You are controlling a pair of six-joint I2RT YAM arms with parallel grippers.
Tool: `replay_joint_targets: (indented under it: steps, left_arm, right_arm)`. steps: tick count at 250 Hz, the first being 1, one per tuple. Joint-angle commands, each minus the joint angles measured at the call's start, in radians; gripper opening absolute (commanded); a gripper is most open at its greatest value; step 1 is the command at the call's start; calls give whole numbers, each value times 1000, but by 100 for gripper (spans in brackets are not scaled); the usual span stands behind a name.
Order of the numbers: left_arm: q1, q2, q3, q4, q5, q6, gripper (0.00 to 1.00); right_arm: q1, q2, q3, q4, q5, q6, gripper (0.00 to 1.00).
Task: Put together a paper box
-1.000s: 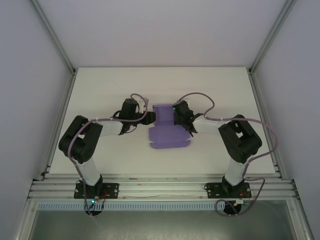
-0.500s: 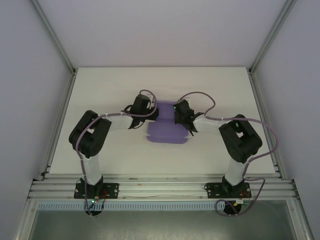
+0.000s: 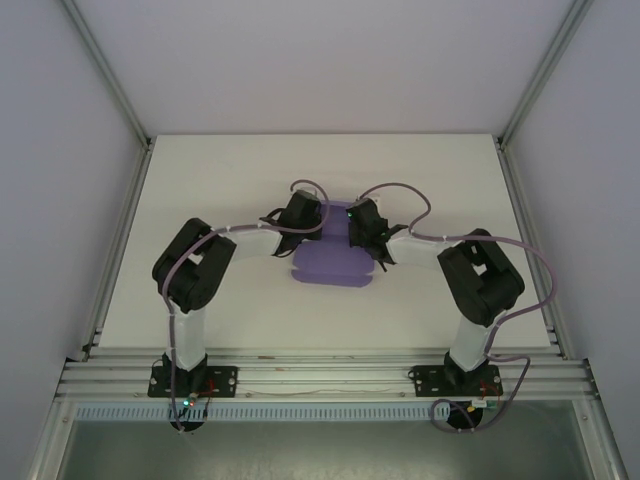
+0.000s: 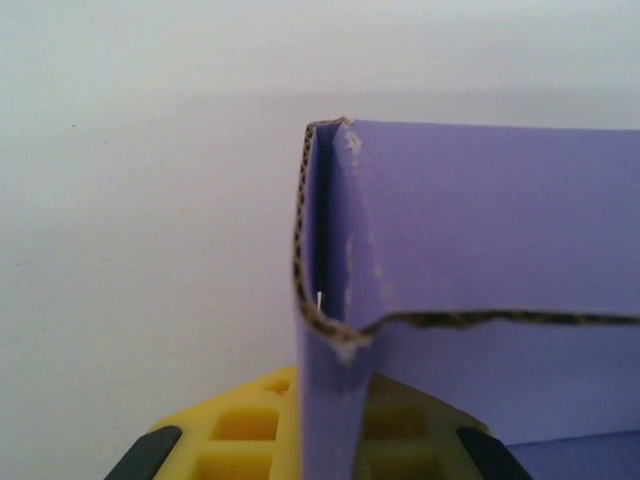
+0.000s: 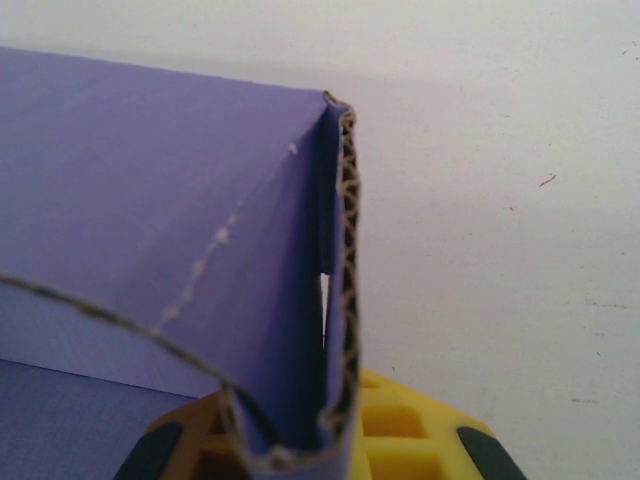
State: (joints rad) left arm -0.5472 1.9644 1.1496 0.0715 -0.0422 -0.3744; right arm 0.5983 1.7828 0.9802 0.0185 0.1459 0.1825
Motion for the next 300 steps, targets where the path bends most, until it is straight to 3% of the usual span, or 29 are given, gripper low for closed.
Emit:
replay_joint_targets:
  steps: [1,87,110,134,157,181,192,236,275,300]
  left_arm:
    - [4,99,2,-323,-273,-86,0]
    - [-25,101,61,-552,-604,-171,0]
    - [-40,117,99,-577,-613,-166,0]
    - [-42,103,92,-526,-509,-138,0]
    - [-40,48,27,-380,-311,-54,0]
    - [-38,-32,-42,-248,-101,-9,36]
    - [-35,-50,-59,-215,-39,-4,47]
    - [-5,-153,-83,-142,141,-9,63]
    - [22,-228,-128,-44,303,-28,90]
    - [27,-264,-135,-47,304,-38,93]
  right_arm:
    - [15,-13,9,-23,-13,-13,0]
    - [16,-15,8,-42,31,5,0]
    - [15,-13,11,-39,31,9,0]
    - [16,-10,15,-35,26,3,0]
    - [16,-9,19,-38,24,-1,0]
    - [16,-10,18,-37,19,-1,0]
    - [16,-10,15,-32,12,0,0]
    - [16,-11,6,-20,-8,2,0]
    - [16,-22,4,-23,-19,-3,0]
    - [16,-28,7,-31,-22,-3,0]
